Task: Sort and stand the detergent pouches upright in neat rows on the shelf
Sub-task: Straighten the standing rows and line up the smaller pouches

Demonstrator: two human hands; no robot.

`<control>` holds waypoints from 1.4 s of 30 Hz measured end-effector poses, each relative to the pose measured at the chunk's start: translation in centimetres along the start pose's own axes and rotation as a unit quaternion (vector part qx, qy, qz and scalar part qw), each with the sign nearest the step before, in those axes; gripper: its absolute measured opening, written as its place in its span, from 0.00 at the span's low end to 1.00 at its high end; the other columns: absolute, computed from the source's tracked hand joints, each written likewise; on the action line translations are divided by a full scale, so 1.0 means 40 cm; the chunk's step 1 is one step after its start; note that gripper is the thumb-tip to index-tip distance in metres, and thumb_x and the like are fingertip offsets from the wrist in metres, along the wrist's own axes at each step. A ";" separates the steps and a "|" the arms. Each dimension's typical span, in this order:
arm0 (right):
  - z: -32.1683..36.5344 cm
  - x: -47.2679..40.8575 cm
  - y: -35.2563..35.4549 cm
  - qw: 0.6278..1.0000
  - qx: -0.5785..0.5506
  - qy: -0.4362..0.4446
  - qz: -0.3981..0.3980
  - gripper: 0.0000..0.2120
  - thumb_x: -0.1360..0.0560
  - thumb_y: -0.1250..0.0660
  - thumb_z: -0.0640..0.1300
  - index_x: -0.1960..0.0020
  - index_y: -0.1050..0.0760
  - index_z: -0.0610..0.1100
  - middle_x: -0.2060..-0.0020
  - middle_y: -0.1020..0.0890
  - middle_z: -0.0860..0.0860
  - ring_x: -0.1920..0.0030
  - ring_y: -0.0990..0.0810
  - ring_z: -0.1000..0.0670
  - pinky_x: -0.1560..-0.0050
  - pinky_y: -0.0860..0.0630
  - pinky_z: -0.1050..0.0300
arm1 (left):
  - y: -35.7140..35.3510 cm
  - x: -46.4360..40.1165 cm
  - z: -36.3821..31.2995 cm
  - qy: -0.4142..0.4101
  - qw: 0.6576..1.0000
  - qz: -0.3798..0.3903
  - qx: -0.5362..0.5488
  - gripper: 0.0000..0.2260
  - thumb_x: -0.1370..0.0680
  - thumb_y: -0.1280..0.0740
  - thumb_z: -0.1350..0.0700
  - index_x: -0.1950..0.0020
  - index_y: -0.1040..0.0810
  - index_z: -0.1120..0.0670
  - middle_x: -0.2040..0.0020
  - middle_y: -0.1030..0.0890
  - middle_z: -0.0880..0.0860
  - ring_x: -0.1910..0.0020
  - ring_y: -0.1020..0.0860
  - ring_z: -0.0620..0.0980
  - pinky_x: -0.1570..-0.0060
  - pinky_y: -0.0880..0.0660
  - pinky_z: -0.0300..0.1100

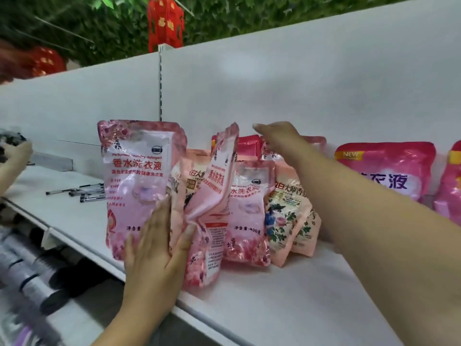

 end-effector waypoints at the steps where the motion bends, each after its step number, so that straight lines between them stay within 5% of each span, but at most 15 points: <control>1: -0.002 -0.020 -0.018 1.000 0.021 -0.009 0.016 0.14 0.25 0.36 0.51 0.55 0.25 0.38 0.59 0.21 0.43 0.57 0.22 0.44 0.51 0.29 0.55 | -0.002 0.000 0.004 0.003 1.000 0.000 -0.005 0.36 0.38 0.66 0.22 0.31 0.58 0.31 0.25 0.44 0.43 0.26 0.46 0.46 0.27 0.58 0.50; 7: 0.009 -0.065 -0.083 0.987 0.159 -0.022 0.018 0.12 0.25 0.39 0.38 0.67 0.33 0.41 0.70 0.30 0.48 0.69 0.30 0.49 0.70 0.35 0.60 | -0.008 0.002 0.004 0.015 1.000 0.014 -0.018 0.30 0.39 0.68 0.22 0.38 0.64 0.27 0.25 0.50 0.39 0.27 0.52 0.39 0.29 0.64 0.44; 12: -0.026 -0.065 -0.088 0.995 0.069 -0.061 -0.024 0.13 0.24 0.39 0.38 0.67 0.35 0.42 0.69 0.29 0.48 0.65 0.28 0.48 0.54 0.27 0.53 | -0.010 0.004 0.013 0.015 0.999 0.018 -0.029 0.32 0.37 0.67 0.24 0.35 0.64 0.31 0.24 0.50 0.40 0.29 0.54 0.36 0.29 0.64 0.45; 16: -0.029 -0.086 -0.064 0.990 -0.106 -0.069 -0.054 0.04 0.32 0.31 0.38 0.63 0.26 0.38 0.63 0.21 0.43 0.59 0.20 0.43 0.57 0.24 0.50 | -0.016 0.009 0.018 0.017 0.999 0.027 -0.032 0.33 0.36 0.67 0.25 0.32 0.64 0.32 0.25 0.53 0.38 0.30 0.57 0.34 0.29 0.66 0.45; 18: -0.011 -0.121 -0.040 0.985 -0.155 -0.050 -0.061 0.08 0.36 0.26 0.39 0.60 0.22 0.38 0.60 0.18 0.40 0.56 0.17 0.40 0.53 0.21 0.47 | -0.018 0.008 0.020 0.021 0.999 0.034 -0.035 0.35 0.37 0.69 0.25 0.30 0.65 0.33 0.25 0.57 0.37 0.29 0.59 0.34 0.29 0.67 0.46; 22: 0.052 -0.112 0.024 0.972 -0.214 -0.036 -0.089 0.09 0.35 0.24 0.40 0.60 0.24 0.38 0.61 0.18 0.43 0.58 0.17 0.44 0.52 0.20 0.48 | -0.020 0.010 0.020 0.031 0.998 0.049 -0.035 0.31 0.41 0.73 0.23 0.39 0.75 0.28 0.28 0.64 0.35 0.30 0.64 0.34 0.29 0.68 0.46; 26: 0.116 -0.081 0.041 0.958 -0.276 0.010 -0.081 0.07 0.30 0.28 0.36 0.64 0.25 0.38 0.67 0.21 0.45 0.71 0.21 0.51 0.66 0.22 0.59 | -0.017 0.016 0.005 0.042 0.996 0.072 -0.036 0.30 0.45 0.76 0.23 0.45 0.80 0.27 0.30 0.67 0.36 0.32 0.66 0.35 0.32 0.71 0.44; 29: 0.140 -0.066 0.079 0.936 -0.319 0.042 -0.143 0.08 0.30 0.29 0.37 0.66 0.24 0.43 0.66 0.19 0.46 0.63 0.18 0.48 0.54 0.20 0.53 | -0.017 0.019 -0.003 0.042 0.994 0.093 -0.050 0.31 0.47 0.78 0.23 0.47 0.82 0.29 0.31 0.70 0.37 0.33 0.67 0.36 0.35 0.73 0.44; 39: 0.269 0.055 0.311 0.899 -0.300 0.141 -0.288 0.08 0.29 0.29 0.41 0.67 0.23 0.45 0.68 0.20 0.51 0.64 0.21 0.52 0.55 0.20 0.54 | -0.019 0.031 -0.013 0.011 0.983 0.167 -0.074 0.36 0.51 0.80 0.23 0.46 0.84 0.32 0.35 0.77 0.40 0.34 0.71 0.39 0.34 0.73 0.50; 42: 0.246 0.104 0.336 0.915 -0.233 0.135 -0.302 0.10 0.30 0.29 0.41 0.70 0.23 0.45 0.70 0.21 0.52 0.65 0.22 0.52 0.58 0.22 0.56 | -0.016 0.038 -0.021 -0.010 0.981 0.179 -0.071 0.36 0.51 0.78 0.22 0.48 0.85 0.33 0.37 0.78 0.40 0.34 0.71 0.40 0.32 0.71 0.51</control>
Point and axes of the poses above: each hand's wrist, its own x-axis away from the middle knuckle, its own y-axis out of the back of the hand, z = x × y, the point moved 10 cm from there along -x, towards the middle knuckle
